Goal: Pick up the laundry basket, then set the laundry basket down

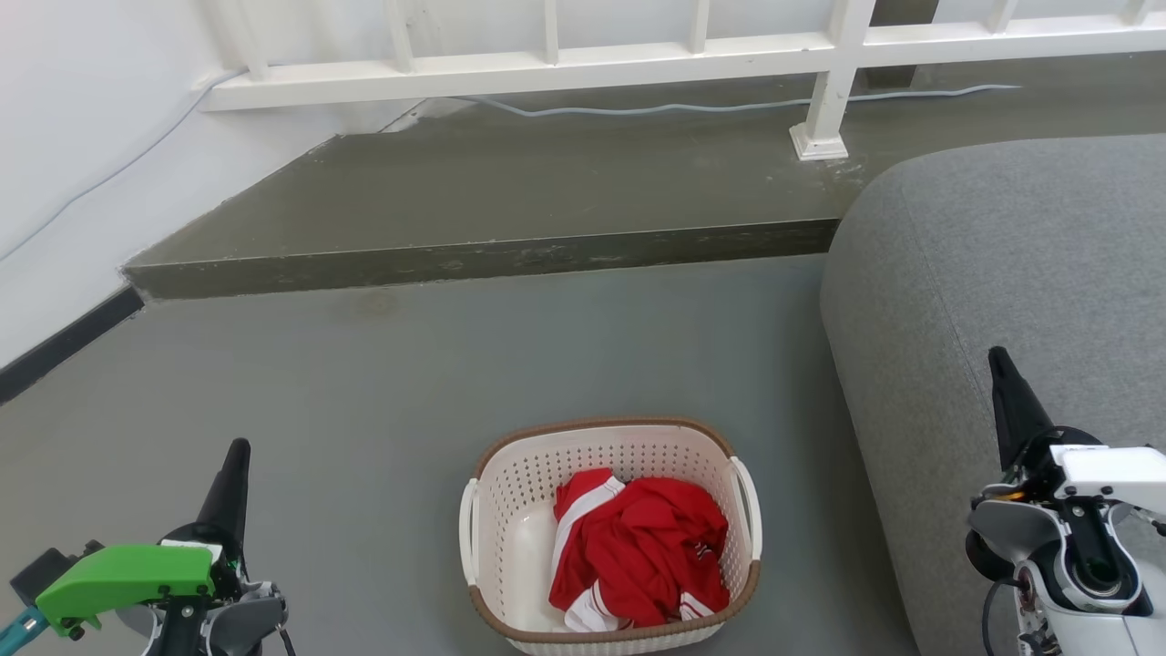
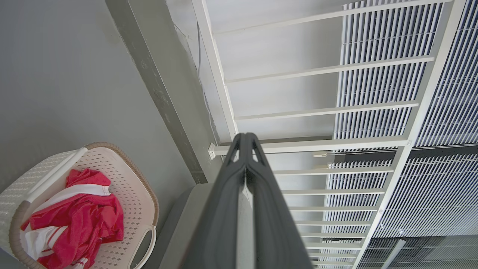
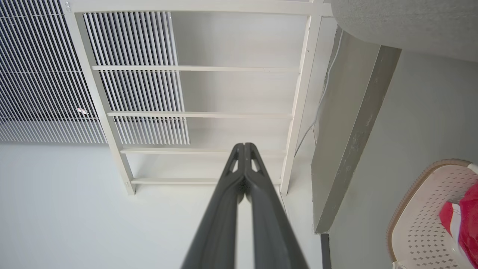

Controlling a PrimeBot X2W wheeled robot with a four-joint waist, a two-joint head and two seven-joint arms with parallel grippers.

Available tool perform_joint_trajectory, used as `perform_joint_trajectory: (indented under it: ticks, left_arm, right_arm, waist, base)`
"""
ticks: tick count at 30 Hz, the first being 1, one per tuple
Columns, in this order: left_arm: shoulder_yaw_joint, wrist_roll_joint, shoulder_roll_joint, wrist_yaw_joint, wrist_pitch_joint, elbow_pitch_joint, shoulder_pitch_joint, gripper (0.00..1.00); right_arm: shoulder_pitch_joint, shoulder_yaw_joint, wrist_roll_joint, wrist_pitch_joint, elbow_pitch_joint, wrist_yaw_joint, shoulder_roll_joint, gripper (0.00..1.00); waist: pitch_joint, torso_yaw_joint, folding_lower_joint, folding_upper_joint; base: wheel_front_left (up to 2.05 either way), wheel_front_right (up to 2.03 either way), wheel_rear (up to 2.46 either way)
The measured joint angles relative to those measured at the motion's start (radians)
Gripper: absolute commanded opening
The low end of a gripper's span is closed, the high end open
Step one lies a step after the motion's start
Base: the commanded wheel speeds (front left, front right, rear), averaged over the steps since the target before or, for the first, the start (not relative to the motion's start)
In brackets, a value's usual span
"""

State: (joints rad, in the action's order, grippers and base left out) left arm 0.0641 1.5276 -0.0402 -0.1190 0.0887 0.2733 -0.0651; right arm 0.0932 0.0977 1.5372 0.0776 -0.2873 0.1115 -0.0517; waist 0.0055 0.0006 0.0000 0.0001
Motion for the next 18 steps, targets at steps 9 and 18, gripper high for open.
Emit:
perform_joint_trajectory:
  ticks: [9, 18]
  left_arm:
    - [0.015, 0.076, 0.003, -0.001, 0.021, 0.003, 0.0, 0.0]
    - [0.016, 0.077, 0.003, -0.001, 0.021, 0.003, 0.0, 0.0]
  right_arm:
    - [0.0, 0.025, 0.072, 0.02, 0.001, 0.003, 0.003, 0.0]
    - [-0.001, 0.025, 0.072, 0.02, 0.002, 0.003, 0.004, 0.0]
  waist:
    - [-0.003, -0.001, 0.0, 0.0]
    - [-0.003, -0.001, 0.0, 0.0]
  base:
    - [0.0, 0.0, 0.0]
    - [0.0, 0.0, 0.0]
